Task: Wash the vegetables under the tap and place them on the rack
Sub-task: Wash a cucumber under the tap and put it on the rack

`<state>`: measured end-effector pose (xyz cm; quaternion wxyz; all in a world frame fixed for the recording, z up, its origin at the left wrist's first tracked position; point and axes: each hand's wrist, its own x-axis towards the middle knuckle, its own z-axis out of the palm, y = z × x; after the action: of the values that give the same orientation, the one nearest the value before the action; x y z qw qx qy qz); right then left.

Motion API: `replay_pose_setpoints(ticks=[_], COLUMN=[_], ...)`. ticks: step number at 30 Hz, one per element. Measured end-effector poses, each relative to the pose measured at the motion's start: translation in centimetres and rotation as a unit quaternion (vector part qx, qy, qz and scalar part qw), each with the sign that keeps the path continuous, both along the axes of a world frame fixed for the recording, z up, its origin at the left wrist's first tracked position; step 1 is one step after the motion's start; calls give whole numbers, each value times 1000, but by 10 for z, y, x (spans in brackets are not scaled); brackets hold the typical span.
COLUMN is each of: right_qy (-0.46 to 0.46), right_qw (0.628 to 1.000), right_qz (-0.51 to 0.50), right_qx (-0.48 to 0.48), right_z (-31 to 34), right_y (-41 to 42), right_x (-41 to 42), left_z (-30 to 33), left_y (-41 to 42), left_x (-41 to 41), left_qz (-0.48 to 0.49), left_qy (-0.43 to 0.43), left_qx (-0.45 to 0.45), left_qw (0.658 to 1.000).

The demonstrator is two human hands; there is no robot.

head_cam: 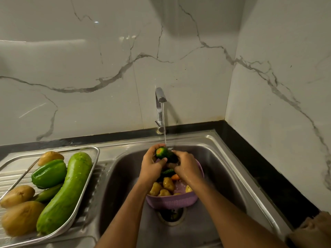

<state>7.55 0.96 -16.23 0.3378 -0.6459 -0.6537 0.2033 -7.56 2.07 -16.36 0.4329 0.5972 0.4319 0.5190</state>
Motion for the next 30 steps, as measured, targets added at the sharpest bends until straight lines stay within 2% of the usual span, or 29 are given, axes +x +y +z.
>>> replay_pose_setpoints(ticks=[3, 6, 8, 15, 21, 24, 27, 30], right_qy=[-54, -91, -98, -114, -105, -90, -89, -88], right_qw=[998, 995, 995, 992, 993, 995, 994, 995], right_qz=[-17, -21, -16, 61, 29, 48, 67, 46], right_qx=[27, 31, 17, 12, -35, -23, 3, -13], right_z=[0, 1, 4, 11, 2, 4, 4, 2], right_y=[-2, -5, -6, -2, 0, -1, -4, -3], right_x=[3, 2, 2, -18, -2, -9, -16, -4], left_z=[-6, -18, -20, -16, -14, -16, -16, -9], left_y=[5, 9, 9, 3, 6, 4, 3, 1], left_x=[-1, -4, -5, 3, -5, -3, -3, -5], left_qz=[-10, 73, 105, 88, 92, 79, 82, 73], left_qy=[7, 90, 88, 120, 133, 156, 140, 135], left_qx=[-42, -29, -17, 35, 38, 34, 30, 34], left_qw=[999, 993, 990, 988, 986, 984, 986, 988])
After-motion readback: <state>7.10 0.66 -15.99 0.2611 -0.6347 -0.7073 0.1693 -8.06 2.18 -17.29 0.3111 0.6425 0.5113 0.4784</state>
